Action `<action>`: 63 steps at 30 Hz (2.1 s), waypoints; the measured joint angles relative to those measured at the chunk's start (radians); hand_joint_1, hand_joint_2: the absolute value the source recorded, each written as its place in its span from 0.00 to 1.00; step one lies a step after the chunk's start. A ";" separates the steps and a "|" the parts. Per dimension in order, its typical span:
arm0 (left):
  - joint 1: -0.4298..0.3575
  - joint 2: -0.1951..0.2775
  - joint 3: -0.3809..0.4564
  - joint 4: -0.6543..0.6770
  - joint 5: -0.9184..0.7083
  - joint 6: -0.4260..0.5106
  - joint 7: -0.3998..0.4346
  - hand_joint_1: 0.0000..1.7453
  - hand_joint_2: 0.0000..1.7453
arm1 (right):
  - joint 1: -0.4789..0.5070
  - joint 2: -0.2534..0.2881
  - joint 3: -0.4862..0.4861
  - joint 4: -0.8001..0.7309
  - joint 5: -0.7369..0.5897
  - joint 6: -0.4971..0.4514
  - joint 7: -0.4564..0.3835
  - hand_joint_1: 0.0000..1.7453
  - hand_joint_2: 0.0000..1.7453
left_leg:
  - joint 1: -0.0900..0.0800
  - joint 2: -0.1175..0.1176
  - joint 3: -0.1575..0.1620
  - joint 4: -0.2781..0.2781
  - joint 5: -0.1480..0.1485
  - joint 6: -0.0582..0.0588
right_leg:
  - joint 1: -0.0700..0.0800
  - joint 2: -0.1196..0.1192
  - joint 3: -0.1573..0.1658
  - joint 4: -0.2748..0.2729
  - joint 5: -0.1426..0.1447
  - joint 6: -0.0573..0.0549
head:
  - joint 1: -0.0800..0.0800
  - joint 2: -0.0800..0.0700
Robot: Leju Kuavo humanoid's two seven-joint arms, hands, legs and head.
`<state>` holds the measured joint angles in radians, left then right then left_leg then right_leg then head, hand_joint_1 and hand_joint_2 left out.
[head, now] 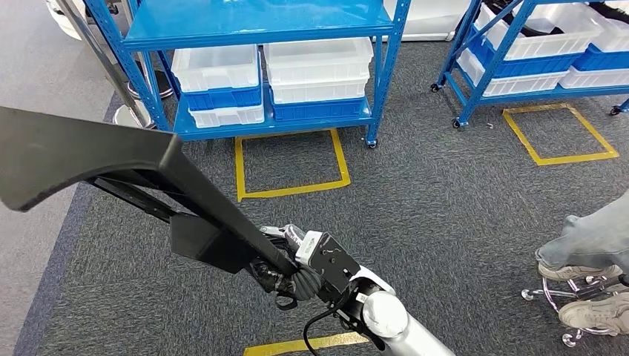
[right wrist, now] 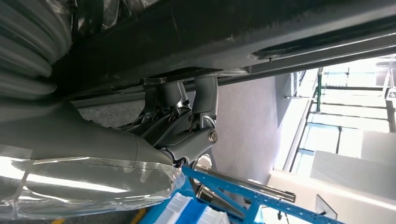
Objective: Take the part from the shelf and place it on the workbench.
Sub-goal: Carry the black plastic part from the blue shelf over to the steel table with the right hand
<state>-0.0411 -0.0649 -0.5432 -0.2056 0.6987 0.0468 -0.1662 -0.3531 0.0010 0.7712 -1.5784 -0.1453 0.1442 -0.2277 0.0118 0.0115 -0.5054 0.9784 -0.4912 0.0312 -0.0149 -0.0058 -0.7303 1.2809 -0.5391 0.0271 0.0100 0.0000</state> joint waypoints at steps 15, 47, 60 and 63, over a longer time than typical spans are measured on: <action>-0.002 0.004 0.009 0.000 0.000 0.003 -0.010 0.00 1.00 | -0.006 0.015 0.001 0.006 -0.008 0.013 0.000 0.92 1.00 | 0.000 -0.005 -0.141 0.294 -0.117 -0.048 | 0.014 0.025 0.119 -0.243 0.081 -0.064 | -0.001 0.000; 0.001 -0.030 0.020 0.001 -0.036 0.119 0.006 0.00 1.00 | 0.023 0.010 0.000 -0.026 -0.080 0.054 -0.003 0.92 1.00 | 0.004 -0.014 -0.096 0.217 -0.076 -0.041 | 0.004 0.066 0.111 -0.243 0.095 -0.050 | 0.000 0.000; 0.019 -0.039 0.050 0.004 -0.026 0.275 0.036 0.00 1.00 | 0.047 -0.002 -0.001 -0.050 -0.075 0.046 -0.003 0.92 1.00 | 0.004 0.028 -0.022 0.016 0.001 0.005 | 0.002 0.013 -0.030 0.025 -0.019 0.005 | 0.006 0.000; 0.021 -0.028 0.055 0.006 -0.027 0.256 0.048 0.00 1.00 | 0.049 -0.003 -0.001 -0.051 -0.074 0.044 -0.003 0.92 1.00 | 0.002 0.060 -0.018 0.019 -0.006 -0.004 | 0.004 -0.026 0.071 -0.139 0.054 -0.001 | 0.006 0.000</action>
<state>-0.0199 -0.0931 -0.4882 -0.2000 0.6719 0.3031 -0.1183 -0.3038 -0.0019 0.7698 -1.6289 -0.2193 0.1880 -0.2304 0.0141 0.0712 -0.5231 0.9977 -0.4973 0.0272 -0.0105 -0.0316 -0.6592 1.1418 -0.4848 0.0257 0.0158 0.0000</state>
